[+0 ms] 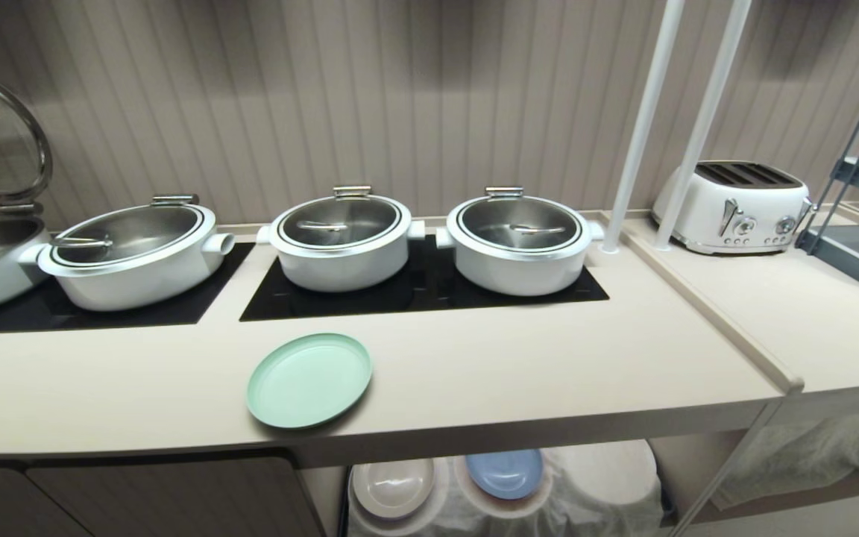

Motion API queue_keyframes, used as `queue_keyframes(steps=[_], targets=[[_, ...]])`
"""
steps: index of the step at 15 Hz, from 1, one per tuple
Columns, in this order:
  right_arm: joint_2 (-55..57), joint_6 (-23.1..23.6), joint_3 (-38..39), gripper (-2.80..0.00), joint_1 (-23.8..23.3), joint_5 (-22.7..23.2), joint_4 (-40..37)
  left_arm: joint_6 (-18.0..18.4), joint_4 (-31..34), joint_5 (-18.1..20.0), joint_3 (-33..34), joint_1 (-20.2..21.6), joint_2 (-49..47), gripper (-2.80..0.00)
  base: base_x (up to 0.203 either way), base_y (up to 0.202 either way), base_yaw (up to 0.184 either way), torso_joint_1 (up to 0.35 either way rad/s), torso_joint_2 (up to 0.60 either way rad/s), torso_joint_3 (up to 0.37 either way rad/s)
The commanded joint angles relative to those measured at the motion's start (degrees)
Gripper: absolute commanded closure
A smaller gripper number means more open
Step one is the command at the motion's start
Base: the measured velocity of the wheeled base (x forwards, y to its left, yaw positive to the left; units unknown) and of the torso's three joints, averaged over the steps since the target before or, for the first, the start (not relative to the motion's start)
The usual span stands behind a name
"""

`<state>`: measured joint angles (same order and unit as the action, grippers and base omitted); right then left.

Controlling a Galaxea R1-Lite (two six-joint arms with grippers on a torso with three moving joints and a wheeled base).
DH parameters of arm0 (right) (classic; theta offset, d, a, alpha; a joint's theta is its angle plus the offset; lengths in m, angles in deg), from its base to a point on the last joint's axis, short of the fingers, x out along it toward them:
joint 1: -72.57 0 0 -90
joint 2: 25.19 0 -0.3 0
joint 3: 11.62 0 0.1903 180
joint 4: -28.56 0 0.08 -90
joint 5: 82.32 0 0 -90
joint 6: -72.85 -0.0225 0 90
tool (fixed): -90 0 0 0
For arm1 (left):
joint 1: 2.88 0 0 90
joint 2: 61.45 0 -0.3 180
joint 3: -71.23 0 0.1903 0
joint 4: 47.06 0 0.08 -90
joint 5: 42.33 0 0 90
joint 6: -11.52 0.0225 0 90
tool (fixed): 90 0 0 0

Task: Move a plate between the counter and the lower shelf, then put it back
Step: Pick up the plate

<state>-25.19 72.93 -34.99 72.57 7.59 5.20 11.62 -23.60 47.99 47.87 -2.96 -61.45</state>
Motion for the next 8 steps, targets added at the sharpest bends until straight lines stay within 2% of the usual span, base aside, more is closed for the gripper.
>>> queue_keyframes(steps=[1,8], targets=[[0.0,0.0,0.0,0.0,0.0,0.0,0.0,0.0,0.0,0.0,0.0,0.0,0.0,0.0,0.0,0.0,0.0,0.0,0.0,0.0],[0.0,0.0,0.0,0.0,0.0,0.0,0.0,0.1,0.0,0.0,0.0,0.0,0.0,0.0,0.0,0.0,0.0,0.0,0.0,0.0]])
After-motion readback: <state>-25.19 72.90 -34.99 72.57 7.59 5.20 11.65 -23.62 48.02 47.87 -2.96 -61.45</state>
